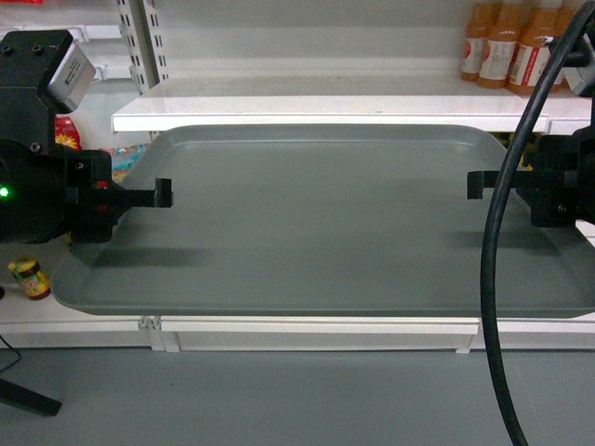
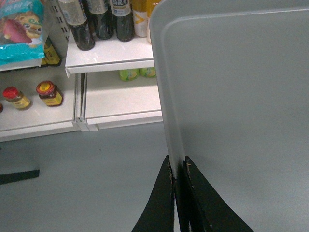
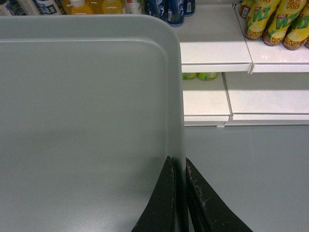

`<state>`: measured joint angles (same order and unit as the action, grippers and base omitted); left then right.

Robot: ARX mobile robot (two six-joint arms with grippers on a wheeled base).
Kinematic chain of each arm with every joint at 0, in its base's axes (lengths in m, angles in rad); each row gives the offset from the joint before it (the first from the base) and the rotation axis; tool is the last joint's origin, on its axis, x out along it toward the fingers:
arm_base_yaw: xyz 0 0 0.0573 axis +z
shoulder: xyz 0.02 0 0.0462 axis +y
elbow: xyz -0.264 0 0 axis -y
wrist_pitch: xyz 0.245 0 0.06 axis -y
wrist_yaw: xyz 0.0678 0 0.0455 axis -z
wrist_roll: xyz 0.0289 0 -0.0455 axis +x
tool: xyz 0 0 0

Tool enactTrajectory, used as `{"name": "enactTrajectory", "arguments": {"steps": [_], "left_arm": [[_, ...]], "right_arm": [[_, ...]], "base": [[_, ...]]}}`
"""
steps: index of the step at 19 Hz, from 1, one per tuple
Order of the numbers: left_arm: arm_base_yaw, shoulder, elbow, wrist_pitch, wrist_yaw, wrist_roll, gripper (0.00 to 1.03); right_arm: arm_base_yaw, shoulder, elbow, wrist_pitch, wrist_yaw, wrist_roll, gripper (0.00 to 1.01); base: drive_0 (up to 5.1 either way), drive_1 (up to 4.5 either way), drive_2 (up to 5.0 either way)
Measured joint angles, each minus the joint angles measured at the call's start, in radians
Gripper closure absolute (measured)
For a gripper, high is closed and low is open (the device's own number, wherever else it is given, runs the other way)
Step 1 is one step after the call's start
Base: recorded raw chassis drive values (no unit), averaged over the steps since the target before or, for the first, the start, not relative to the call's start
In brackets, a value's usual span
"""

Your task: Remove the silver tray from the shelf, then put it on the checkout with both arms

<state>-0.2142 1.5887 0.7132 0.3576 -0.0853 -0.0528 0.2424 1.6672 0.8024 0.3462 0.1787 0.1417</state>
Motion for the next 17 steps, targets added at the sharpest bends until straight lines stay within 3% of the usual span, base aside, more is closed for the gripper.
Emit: {"name": "enactTrajectory", "arguments": {"steps": [17], "left_arm": [[0.000, 0.000, -0.001, 0.001, -0.001, 0.000, 1.00]], "right_arm": [[-0.001, 0.000, 0.000, -0.001, 0.000, 0.000, 0.98]], "base": [[0.1, -4.12, 4.2]]}}
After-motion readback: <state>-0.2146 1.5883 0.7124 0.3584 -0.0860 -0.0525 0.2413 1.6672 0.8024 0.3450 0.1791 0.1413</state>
